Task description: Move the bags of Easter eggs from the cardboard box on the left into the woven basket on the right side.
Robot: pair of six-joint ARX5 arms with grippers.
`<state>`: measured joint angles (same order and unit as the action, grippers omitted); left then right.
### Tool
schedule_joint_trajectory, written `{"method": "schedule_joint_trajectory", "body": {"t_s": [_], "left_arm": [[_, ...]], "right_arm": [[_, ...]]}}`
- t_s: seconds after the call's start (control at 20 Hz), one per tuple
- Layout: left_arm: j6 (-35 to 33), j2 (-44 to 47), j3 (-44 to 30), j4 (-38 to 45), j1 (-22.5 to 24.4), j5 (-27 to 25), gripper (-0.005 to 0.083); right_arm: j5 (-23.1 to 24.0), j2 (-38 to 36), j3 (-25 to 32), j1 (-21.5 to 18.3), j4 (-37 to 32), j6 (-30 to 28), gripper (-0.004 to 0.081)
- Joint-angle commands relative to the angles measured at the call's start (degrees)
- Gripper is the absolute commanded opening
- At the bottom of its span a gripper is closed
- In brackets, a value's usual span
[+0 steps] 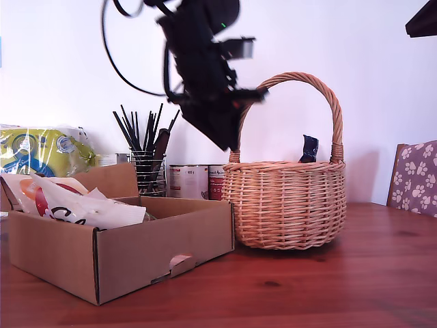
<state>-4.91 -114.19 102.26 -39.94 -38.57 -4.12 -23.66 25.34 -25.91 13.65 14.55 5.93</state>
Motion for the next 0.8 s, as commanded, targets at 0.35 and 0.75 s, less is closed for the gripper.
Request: {"method": "schedule_joint_trajectory", "body": {"t_s": [0.35, 0.75], "left_arm": [[-2.5, 21.3, -14.8, 3.2, 6.1, 7.3, -0.0021], [-23.1, 41.3, -37.6, -4.1, 16.0, 29.3, -0.0021]], "right_arm": [[-0.3, 0.0, 0.2, 0.3, -0.5, -0.3, -0.0012], [-0.3, 1.1, 0.2, 0.3, -0.3, -0.3, -0.0012]]}}
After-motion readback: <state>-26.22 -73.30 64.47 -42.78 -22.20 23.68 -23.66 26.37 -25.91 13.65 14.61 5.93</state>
